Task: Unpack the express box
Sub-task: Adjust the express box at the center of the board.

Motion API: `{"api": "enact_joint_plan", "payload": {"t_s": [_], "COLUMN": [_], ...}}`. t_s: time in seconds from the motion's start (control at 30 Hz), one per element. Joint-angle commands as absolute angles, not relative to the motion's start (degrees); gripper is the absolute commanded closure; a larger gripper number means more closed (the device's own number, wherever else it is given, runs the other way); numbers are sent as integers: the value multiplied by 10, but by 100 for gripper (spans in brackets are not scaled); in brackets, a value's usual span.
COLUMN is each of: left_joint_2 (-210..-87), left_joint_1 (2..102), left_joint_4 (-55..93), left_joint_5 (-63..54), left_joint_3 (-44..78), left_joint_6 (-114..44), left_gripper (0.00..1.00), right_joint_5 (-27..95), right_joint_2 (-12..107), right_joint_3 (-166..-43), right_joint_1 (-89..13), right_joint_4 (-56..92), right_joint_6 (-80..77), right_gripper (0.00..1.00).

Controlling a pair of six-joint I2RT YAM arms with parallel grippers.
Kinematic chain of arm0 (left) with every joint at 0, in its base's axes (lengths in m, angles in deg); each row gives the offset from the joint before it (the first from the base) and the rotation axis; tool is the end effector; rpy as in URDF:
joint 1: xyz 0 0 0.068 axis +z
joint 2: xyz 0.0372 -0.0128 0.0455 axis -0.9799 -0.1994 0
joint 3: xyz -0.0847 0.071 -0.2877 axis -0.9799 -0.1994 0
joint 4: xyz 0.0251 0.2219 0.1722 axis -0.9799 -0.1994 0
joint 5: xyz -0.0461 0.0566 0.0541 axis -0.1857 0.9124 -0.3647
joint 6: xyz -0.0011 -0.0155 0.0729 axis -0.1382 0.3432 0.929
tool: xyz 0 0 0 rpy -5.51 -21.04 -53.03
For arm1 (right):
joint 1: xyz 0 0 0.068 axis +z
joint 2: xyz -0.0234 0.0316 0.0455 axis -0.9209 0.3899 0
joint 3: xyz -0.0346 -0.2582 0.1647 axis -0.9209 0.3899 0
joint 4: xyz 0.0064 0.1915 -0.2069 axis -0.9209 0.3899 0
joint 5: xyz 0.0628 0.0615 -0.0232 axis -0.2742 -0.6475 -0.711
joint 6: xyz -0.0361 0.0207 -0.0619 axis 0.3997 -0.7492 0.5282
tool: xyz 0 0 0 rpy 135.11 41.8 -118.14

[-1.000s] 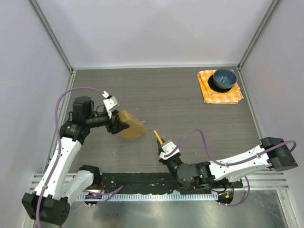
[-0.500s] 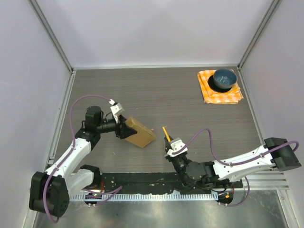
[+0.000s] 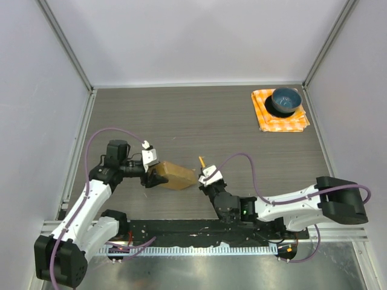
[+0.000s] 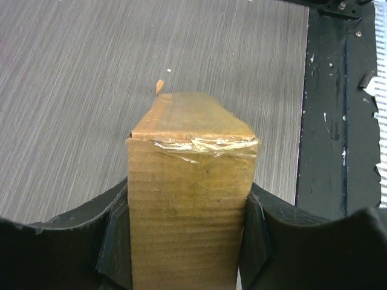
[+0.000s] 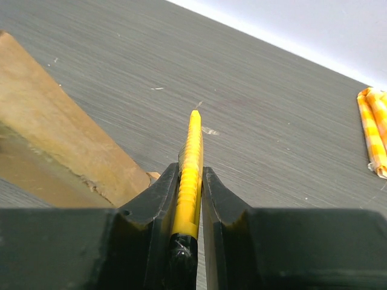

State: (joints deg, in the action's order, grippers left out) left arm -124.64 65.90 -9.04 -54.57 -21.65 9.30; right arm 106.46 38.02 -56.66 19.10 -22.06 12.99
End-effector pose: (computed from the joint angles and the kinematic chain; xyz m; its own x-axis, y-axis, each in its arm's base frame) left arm 0.1655 -0.0916 0.2487 -0.1794 0.3326 -0.9259 0.9667 0.2340 -0.1033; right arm 0.0741 0.2547 0.2522 0.0443 -0.1957 -0.9797 -0.3558 0.9132 -0.1985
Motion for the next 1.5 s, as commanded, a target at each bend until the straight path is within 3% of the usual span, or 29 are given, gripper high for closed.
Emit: {"api": "enact_joint_plan", "payload": {"t_s": [0.0,0.2,0.27,0.4,0.43,0.47,0.67,1.0,1.07,1.23,1.47], "left_joint_2": [-1256,-1295,-1324,-1394,-1428,-1442,-1503,-1466,-1460,-1464,-1521], "left_joint_1": [672,702,725,766,778,782,800,771,741,552,535], "left_joint_4": [-226,-297,-316,-362,-379,-422,-518,-644,-632,-485,-438], "left_joint_5": [-450,-398,-380,-362,-364,-373,-412,-470,-457,-278,-251], "left_joint_3": [-215,-190,-184,-161,-148,-124,-39,87,89,66,135], "left_joint_6": [181,264,291,359,390,409,445,417,359,202,157], "left_gripper": [59,52,35,32,27,0,0,0,0,0,0], "right_joint_5": [985,910,894,860,857,855,860,907,918,921,939], "right_joint_2": [430,510,521,538,539,539,504,418,400,358,286], "right_joint_3": [-598,-642,-654,-663,-666,-666,-652,-616,-616,-605,-581], "right_joint_1": [162,137,129,111,108,106,83,59,55,51,51], "right_joint_4": [-284,-336,-352,-367,-368,-369,-352,-263,-243,-192,-155], "right_joint_6": [92,85,83,71,71,72,72,52,33,5,-6], "right_gripper": [99,99,99,99,99,99,99,99,99,99,99]}}
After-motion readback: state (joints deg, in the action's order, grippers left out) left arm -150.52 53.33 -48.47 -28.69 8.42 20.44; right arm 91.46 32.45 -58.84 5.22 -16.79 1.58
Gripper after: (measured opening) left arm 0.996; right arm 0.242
